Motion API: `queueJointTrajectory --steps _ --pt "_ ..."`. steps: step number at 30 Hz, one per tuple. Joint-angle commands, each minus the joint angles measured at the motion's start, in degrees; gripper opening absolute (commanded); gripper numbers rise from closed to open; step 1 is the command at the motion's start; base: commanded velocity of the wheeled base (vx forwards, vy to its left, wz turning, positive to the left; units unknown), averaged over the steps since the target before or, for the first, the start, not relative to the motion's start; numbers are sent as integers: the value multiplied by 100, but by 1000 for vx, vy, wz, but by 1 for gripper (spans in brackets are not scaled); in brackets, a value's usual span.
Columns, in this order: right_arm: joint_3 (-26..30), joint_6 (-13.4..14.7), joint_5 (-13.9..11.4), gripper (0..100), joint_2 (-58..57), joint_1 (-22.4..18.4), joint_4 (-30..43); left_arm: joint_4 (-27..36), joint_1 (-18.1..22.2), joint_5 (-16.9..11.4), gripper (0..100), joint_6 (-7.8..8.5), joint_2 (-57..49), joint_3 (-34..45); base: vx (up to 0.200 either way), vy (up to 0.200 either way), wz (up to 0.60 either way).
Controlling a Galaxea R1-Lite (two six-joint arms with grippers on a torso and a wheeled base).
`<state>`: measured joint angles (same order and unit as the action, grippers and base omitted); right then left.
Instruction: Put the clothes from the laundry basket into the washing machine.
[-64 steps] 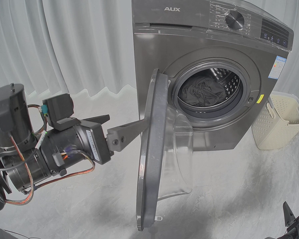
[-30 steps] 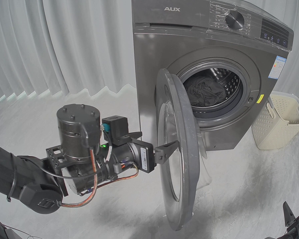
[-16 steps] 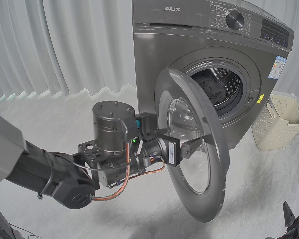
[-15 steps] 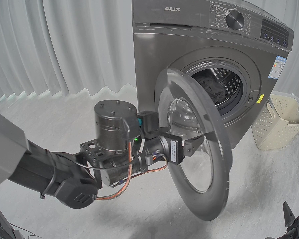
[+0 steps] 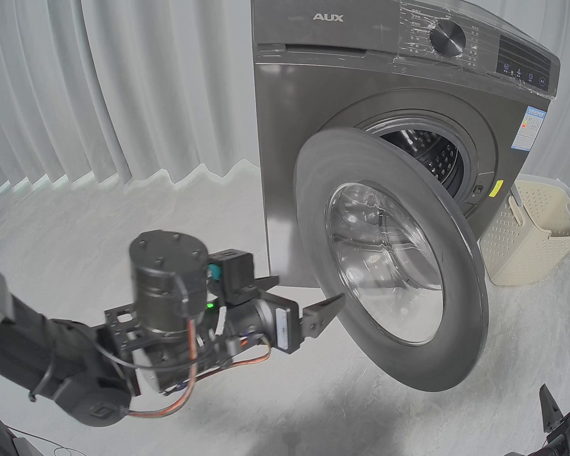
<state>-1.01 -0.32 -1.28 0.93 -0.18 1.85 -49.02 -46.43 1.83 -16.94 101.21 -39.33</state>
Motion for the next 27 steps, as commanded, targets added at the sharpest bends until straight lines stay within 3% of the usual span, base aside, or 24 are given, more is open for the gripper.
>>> queueJointTrajectory --steps 1,5,10,14,16,17,19,21,22,24,27 --pt "31 14 -4 100 -93 -8 -1 -11 135 503 100 403 -2290 1929 0 0 0" --pt "48 5 58 100 -93 -17 -80 94 504 485 100 587 -3318 2799 0 0 0" --pt "57 -21 -13 100 -93 -8 -80 121 978 538 100 1053 -4390 3783 0 0 0" --pt "-31 49 -101 100 -93 1 -519 472 1444 652 100 1079 -5216 3933 0 0 0" --pt "-681 269 -268 100 -93 18 -985 999 1796 784 100 1106 -5981 3933 0 0 0" --pt "-1164 366 -364 100 109 53 -836 1448 1980 793 100 1141 -6403 3933 0 0 0" --pt "-1560 374 -487 100 540 106 -264 2028 2262 784 100 1158 -6930 3933 0 0 0" --pt "-1586 366 -733 100 804 220 131 2432 2683 758 100 1167 -7326 3933 0 0 0" --pt "-1586 331 -1015 100 1032 343 263 2713 3035 705 100 1158 -7704 3933 0 0 0" --pt "-1551 269 -1375 100 1577 467 245 3232 3307 564 100 1158 -8240 3933 0 0 0" --pt "-1613 14 -1524 100 2333 510 52 3865 3624 406 100 1167 -8917 3933 0 0 0"
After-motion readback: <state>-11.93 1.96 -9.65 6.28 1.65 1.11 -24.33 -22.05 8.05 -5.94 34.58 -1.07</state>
